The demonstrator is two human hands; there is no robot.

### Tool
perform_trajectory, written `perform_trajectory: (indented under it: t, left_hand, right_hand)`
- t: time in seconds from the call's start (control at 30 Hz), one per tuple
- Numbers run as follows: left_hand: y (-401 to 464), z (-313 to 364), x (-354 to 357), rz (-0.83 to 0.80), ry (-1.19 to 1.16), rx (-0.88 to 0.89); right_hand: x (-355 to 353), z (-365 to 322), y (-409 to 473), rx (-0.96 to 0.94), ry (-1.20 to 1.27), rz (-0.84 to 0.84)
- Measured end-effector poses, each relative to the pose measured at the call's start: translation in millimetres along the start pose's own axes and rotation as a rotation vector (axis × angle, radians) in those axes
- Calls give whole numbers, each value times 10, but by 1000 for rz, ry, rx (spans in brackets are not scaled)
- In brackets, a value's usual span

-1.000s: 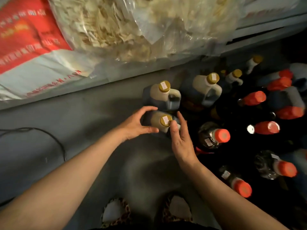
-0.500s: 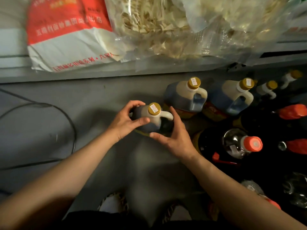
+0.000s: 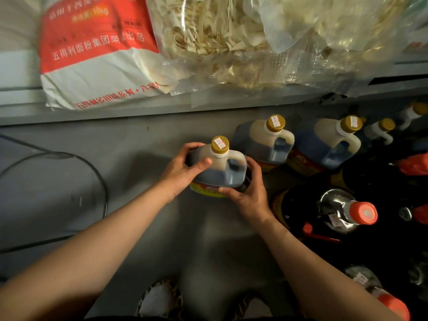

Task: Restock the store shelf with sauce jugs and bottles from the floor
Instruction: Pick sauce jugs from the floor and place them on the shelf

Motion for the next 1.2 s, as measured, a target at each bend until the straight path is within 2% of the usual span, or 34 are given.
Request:
perform_trajectory:
  t: [0.2, 0.43, 0.63, 0.83, 1.03, 1.2]
  left_hand:
    - [24, 279, -61, 29, -16, -288]
    - [-483, 1289, -106, -41, -99, -454]
    - [-1202, 2567, -252, -151, -108, -449]
    - [-1926, 4181, -571, -97, -100, -411]
    - [-2682, 5896, -1159, 14, -33, -257]
    - [-3103, 7005, -1753, 132, -24, -130]
  right_hand:
    - [41, -282, -80, 166, 129, -16]
    - [-335, -1383, -773, 350, 285, 26]
    - [-818, -2620, -1434, 408, 333, 80]
    - [-1277, -4279, -2101, 358, 365, 29]
    - [-1617, -6038, -2630, 202, 256, -148]
    - [-1593, -7301, -2753, -8, 218, -217]
Point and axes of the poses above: each hand's wrist, its own y-axis towards the middle knuckle, its own x-axis out of the palm, z = x × y, the point moved 3 cm from there along y, towards the middle knuckle, and after that the axes turned 3 degrees about x, right-handed, at the moved point
